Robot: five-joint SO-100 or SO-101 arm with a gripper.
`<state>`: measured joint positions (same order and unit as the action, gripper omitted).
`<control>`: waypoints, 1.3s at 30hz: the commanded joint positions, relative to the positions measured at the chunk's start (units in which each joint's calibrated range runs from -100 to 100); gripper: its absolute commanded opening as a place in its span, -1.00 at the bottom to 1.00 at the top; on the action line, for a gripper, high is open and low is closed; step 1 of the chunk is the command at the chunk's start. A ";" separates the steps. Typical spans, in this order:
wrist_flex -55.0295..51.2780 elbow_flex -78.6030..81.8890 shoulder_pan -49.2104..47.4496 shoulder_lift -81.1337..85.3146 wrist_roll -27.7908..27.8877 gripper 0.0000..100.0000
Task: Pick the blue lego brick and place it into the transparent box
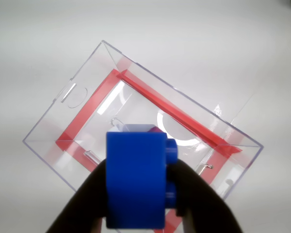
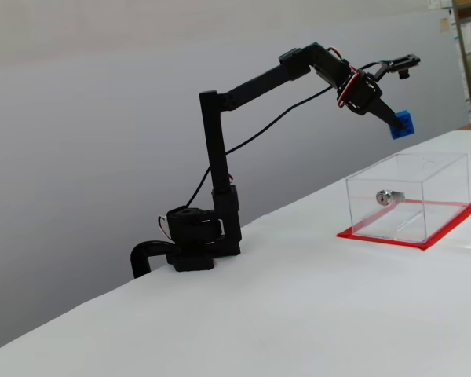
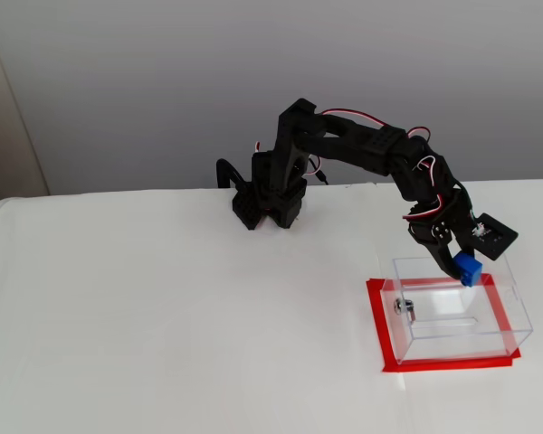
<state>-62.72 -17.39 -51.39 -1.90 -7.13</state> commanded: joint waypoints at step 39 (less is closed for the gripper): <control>0.93 -0.24 -0.11 -1.19 -0.07 -0.55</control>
<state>-62.72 -17.30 -51.92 -3.76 -7.13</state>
